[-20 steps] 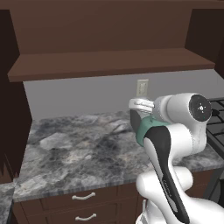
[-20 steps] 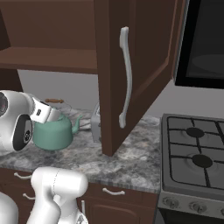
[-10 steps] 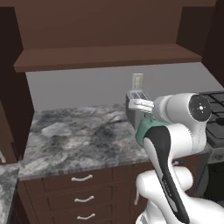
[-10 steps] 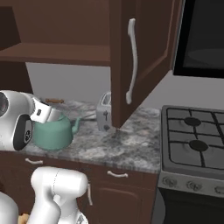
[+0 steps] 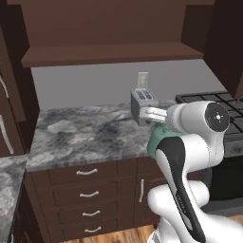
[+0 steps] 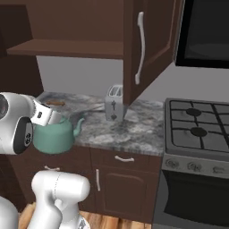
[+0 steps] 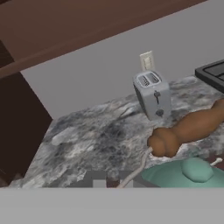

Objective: Open the cabinet, pick the kettle from the cabinet, and place it in the sink.

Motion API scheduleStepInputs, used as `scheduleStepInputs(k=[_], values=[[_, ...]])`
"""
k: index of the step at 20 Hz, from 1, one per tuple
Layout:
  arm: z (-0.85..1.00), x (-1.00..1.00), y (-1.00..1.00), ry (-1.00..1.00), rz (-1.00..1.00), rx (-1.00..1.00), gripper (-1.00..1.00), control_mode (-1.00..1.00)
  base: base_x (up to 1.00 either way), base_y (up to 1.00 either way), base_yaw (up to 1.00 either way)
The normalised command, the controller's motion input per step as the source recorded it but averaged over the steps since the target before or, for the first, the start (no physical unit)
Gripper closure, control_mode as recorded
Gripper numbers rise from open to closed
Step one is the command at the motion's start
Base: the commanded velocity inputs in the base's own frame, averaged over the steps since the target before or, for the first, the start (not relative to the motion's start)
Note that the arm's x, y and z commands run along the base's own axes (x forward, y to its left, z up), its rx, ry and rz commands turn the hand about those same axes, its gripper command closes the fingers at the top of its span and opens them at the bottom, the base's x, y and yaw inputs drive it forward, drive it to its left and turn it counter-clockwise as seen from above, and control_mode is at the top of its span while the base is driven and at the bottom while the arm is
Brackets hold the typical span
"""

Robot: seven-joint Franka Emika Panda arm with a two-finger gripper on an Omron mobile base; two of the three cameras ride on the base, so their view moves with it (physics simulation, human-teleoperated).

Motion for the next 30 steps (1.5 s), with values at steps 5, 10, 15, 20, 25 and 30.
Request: scheduleStepInputs(k=[5, 10, 15, 20, 25, 30], values=[[0.0, 0.0, 0.0, 0.0, 0.0, 0.0, 1.0, 1.0, -0.55, 0.0, 0.0], [0.0, 0.0, 0.0, 0.0, 0.0, 0.0, 1.0, 1.0, -0.5, 0.0, 0.0], [0.0, 0.0, 0.0, 0.0, 0.0, 0.0, 1.0, 1.0, -0.49, 0.0, 0.0], [0.0, 0.0, 0.0, 0.0, 0.0, 0.0, 1.0, 1.0, -0.45, 0.0, 0.0], [0.0, 0.0, 0.0, 0.0, 0.0, 0.0, 1.0, 1.0, -0.37, 0.0, 0.0], [0.0, 0.0, 0.0, 0.0, 0.0, 0.0, 1.0, 1.0, -0.26, 0.0, 0.12]])
